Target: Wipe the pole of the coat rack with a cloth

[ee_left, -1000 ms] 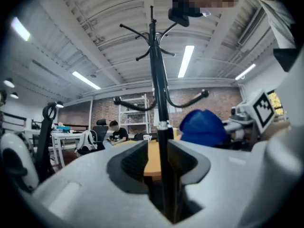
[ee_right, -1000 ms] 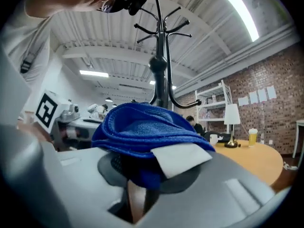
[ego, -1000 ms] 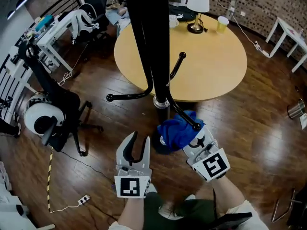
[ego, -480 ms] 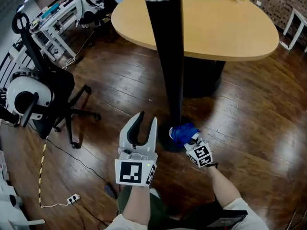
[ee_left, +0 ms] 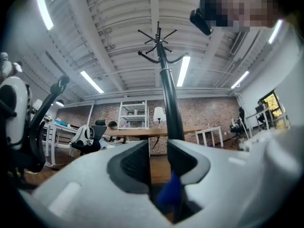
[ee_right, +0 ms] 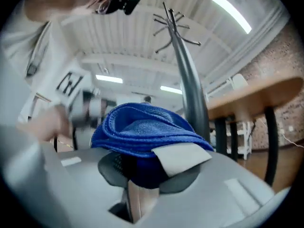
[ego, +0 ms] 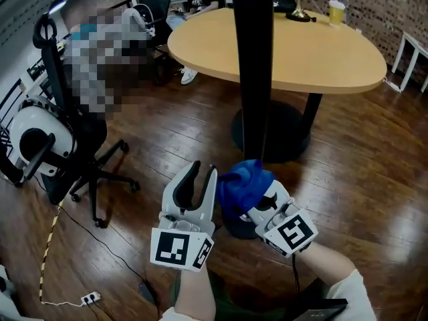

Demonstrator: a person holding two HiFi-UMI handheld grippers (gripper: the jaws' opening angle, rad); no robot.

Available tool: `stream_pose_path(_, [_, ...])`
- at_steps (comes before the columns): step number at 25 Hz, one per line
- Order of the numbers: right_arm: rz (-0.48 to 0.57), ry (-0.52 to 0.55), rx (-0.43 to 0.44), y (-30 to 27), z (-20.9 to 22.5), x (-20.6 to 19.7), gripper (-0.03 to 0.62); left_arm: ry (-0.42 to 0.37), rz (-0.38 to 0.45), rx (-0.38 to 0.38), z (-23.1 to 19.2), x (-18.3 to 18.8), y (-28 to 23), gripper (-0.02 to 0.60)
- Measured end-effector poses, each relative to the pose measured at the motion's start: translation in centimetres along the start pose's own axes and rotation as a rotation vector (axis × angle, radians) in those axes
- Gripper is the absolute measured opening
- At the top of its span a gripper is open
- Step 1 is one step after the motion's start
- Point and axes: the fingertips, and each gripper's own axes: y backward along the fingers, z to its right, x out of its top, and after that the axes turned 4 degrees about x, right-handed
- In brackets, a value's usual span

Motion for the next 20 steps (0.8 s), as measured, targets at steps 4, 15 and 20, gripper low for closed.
stream_pose_path(4, [0.087,0.074,0.014,-4.7,1.7,16.3,0.104,0.012,0.079,0.047,-2.2,2.3,1.5,0.091])
stream_pose_path(15, [-0.199,0.009,-0.15,-3.8,1.4,-9.1,0.104,0.044,0.085,0.114,-5.8,2.6,3.2,0.091])
stream_pose_path(20, [-0.728,-0.144,-0.14,3.8,-6.1,-44.8,0.104,0.047,0.046,0.076,-5.0,1.5,2.9,0.091])
